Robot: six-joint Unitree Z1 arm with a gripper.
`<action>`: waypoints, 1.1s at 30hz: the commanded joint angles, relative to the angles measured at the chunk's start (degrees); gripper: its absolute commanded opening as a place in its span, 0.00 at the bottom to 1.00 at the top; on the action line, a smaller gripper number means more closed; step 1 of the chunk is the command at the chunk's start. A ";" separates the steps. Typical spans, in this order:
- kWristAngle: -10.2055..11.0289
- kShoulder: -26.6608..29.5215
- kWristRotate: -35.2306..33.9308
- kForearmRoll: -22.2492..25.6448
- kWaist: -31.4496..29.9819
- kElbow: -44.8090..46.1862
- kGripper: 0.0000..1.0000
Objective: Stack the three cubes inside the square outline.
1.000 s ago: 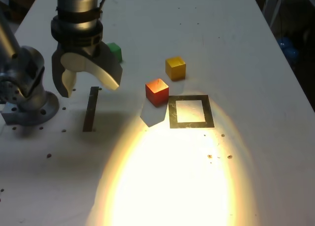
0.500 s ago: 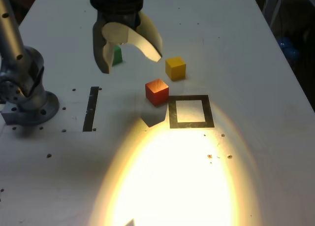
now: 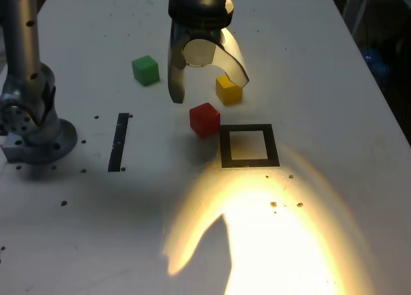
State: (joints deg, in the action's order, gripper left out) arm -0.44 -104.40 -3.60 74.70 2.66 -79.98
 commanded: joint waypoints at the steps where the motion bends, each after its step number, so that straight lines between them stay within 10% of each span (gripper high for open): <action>1: 0.18 -0.93 -1.97 -1.06 0.48 1.08 0.94; 24: -1.13 -6.63 -8.80 -12.88 3.41 9.76 0.80; 33: -0.32 -6.96 -10.64 -13.87 3.41 10.06 0.54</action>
State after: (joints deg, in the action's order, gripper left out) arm -0.93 -111.08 -13.96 60.87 6.17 -70.04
